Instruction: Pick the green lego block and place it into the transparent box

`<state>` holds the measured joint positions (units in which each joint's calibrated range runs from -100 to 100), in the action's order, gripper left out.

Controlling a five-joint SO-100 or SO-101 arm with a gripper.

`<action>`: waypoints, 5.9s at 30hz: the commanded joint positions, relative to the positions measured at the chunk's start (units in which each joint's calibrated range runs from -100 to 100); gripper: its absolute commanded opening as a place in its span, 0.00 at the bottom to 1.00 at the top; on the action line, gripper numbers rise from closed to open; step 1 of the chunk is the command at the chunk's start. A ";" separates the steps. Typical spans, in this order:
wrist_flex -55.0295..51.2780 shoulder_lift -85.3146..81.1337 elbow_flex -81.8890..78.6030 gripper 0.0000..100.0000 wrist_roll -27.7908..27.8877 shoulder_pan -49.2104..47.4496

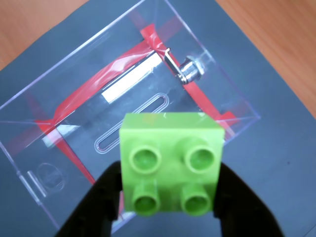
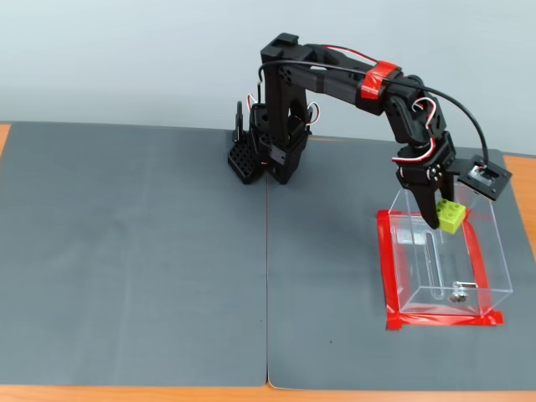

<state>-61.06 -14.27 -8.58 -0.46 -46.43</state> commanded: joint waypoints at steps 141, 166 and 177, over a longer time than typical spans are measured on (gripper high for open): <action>-13.86 -85.05 -83.73 0.02 -0.03 44.67; -13.86 -85.05 -83.64 0.02 -0.03 44.67; -13.86 -85.05 -83.64 0.02 -0.03 44.67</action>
<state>-74.76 -99.15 -95.87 -0.37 -1.99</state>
